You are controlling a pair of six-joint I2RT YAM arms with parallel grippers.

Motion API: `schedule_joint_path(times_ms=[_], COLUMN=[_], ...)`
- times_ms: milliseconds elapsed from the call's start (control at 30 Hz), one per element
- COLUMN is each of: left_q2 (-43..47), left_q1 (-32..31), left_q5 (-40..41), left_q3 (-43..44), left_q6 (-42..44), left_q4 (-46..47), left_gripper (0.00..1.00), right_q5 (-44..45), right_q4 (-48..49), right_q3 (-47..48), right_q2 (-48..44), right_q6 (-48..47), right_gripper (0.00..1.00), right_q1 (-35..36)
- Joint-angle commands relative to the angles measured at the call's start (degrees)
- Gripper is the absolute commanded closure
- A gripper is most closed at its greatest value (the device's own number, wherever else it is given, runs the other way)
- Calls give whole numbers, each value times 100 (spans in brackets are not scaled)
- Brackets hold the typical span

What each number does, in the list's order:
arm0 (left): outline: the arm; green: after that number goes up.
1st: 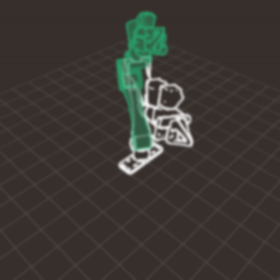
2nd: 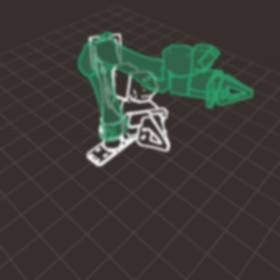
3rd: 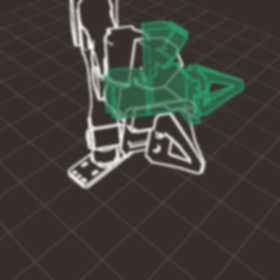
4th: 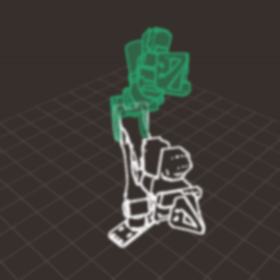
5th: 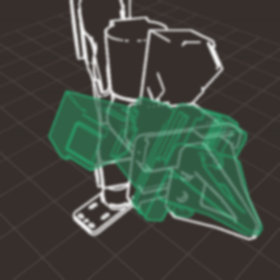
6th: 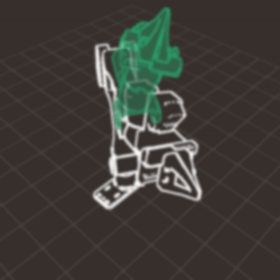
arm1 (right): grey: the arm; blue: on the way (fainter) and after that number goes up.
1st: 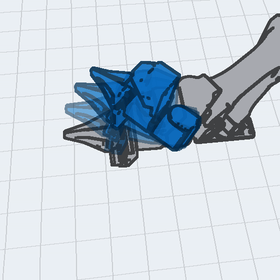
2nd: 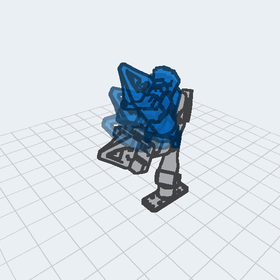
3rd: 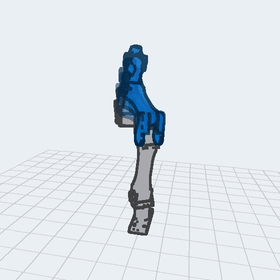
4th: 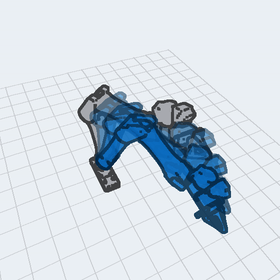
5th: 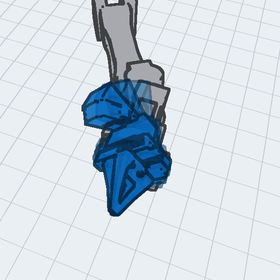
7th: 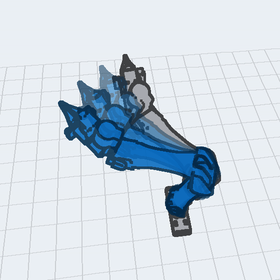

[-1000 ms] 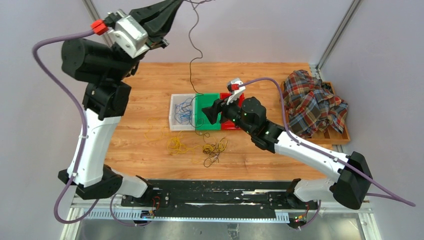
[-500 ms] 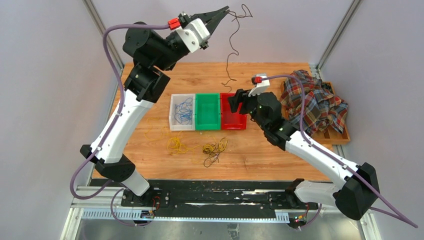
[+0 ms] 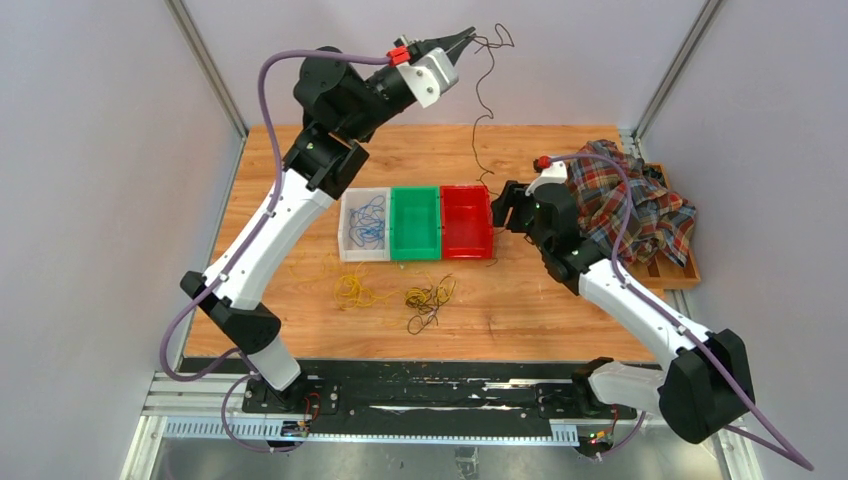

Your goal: Untangle the cables

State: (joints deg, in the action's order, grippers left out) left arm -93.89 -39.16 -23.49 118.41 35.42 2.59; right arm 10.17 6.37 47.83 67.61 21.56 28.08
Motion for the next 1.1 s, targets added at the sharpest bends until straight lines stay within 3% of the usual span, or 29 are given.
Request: schedule_joint_path(times_ms=[0, 300, 700, 1067], left_q2=[-143, 50, 272, 669], left_q1=[-48, -54, -53, -53], left_q5=[273, 392, 816, 1190], left_q3=[-68, -702, -1290, -2780], left_q6=[171, 436, 879, 0], left_q4=[345, 457, 541, 520], left_gripper=[100, 99, 99, 100], right_q5=[-140, -453, -193, 495], right_q4=[-24, -72, -115, -564], right_q3=[-190, -204, -317, -800], right_q2=[-29, 188, -180, -944], right_q6=[122, 252, 341, 627], right_gripper=[38, 36, 31, 29], right_q1=[-168, -241, -267, -355])
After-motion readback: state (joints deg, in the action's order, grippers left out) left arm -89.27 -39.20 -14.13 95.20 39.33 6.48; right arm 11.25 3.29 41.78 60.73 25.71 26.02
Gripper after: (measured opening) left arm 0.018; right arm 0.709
